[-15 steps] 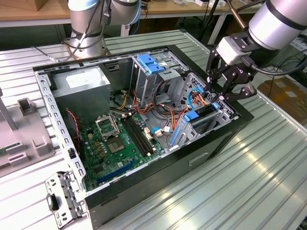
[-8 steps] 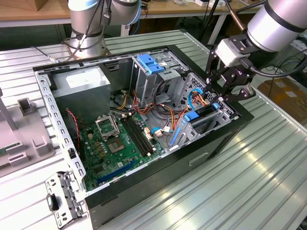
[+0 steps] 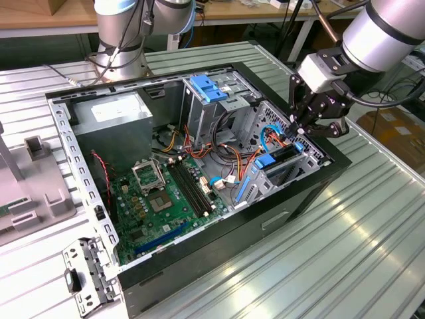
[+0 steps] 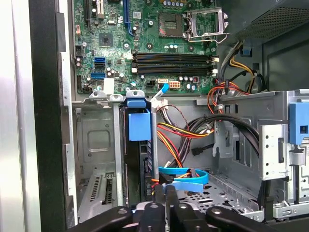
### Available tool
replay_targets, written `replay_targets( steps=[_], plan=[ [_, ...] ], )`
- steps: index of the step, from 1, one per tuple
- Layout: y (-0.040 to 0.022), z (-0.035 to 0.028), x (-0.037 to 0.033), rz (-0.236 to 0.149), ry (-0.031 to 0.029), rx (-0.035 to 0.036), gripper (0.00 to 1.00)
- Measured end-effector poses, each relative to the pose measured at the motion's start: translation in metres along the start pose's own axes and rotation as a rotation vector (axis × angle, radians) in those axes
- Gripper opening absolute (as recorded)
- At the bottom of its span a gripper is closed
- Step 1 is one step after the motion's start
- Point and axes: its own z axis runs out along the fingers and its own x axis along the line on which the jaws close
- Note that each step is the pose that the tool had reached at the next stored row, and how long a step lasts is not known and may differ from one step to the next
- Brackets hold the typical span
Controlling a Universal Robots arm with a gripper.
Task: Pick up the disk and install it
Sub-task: 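Insert the second disk wire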
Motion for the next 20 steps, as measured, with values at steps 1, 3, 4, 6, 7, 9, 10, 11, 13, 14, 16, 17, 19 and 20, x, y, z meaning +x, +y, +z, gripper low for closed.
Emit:
replay_targets(
  steps=[1, 3, 4, 6, 7, 9, 10, 11, 13, 14, 16, 17, 19, 20],
  plan=[
    [0.0000, 0.0000, 0.0000, 0.000, 0.0000, 0.0001, 0.11],
    [0.0000, 0.0000, 0.0000, 0.000, 0.0000, 0.0000, 0.11],
    [0.0000, 0.0001, 0.0000, 0.000, 0.0000, 0.0001, 0.11],
    [0.0000, 0.0001, 0.0000, 0.000, 0.0000, 0.0001, 0.11],
    [0.0000, 0.0001, 0.0000, 0.000, 0.0000, 0.0000, 0.11],
    [0.0000, 0.0001, 0.0000, 0.000, 0.0000, 0.0000, 0.11],
    [0.0000, 0.0001, 0.0000, 0.000, 0.0000, 0.0000, 0.11],
    [0.0000, 0.0001, 0.0000, 0.000, -0.0001, 0.0000, 0.17],
    [0.0000, 0.0001, 0.0000, 0.000, 0.0000, 0.0000, 0.30],
    [0.0000, 0.0002, 0.0000, 0.000, 0.0000, 0.0000, 0.36],
    [0.0001, 0.0003, 0.0000, 0.000, -0.0003, 0.0001, 0.36],
    [0.0003, 0.0005, -0.0006, 0.000, -0.0003, 0.0000, 0.36],
    [0.0018, 0.0020, -0.0077, 0.000, -0.0001, 0.0001, 0.36],
    [0.0027, 0.0025, -0.0102, 0.000, 0.0000, 0.0000, 0.36]
  ],
)
